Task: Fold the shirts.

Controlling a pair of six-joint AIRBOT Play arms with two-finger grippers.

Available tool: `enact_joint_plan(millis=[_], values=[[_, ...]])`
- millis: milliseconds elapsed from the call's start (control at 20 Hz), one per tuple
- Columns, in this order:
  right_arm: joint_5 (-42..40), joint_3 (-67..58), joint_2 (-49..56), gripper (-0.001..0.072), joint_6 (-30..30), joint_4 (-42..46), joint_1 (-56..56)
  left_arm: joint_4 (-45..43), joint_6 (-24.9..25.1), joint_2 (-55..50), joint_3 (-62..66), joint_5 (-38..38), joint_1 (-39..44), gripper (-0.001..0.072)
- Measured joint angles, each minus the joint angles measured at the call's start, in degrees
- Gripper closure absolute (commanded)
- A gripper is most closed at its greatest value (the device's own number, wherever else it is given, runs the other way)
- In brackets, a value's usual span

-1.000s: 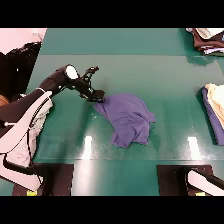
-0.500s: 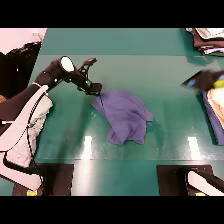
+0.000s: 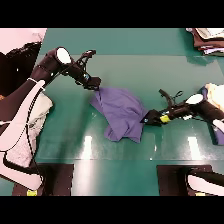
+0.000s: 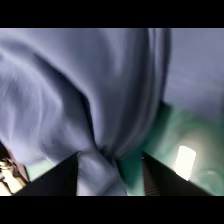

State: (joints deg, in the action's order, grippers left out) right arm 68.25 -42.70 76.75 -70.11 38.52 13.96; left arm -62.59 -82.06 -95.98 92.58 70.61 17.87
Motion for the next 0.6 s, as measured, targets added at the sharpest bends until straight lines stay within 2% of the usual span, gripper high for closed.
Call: enact_joint_plan(millis=[100, 350, 600], values=[[-1.92, 0.72, 1.84, 0.0688, 1.46, -2.51, 1.46, -0.13, 0.0, 0.0, 0.09, 0.35, 0.0, 0.068], [-3.98, -0.07, 0.2, 0.0697, 4.33, -4.79, 1.09, -0.92, -0.15, 1.57, 0.26, 0.61, 0.0, 0.0681], [-2.08, -11.96, -10.03, 0.0697, 4.57, -5.16, -5.35, -4.61, -0.37, 14.08, 2.34, -0.79, 0.0, 0.068]])
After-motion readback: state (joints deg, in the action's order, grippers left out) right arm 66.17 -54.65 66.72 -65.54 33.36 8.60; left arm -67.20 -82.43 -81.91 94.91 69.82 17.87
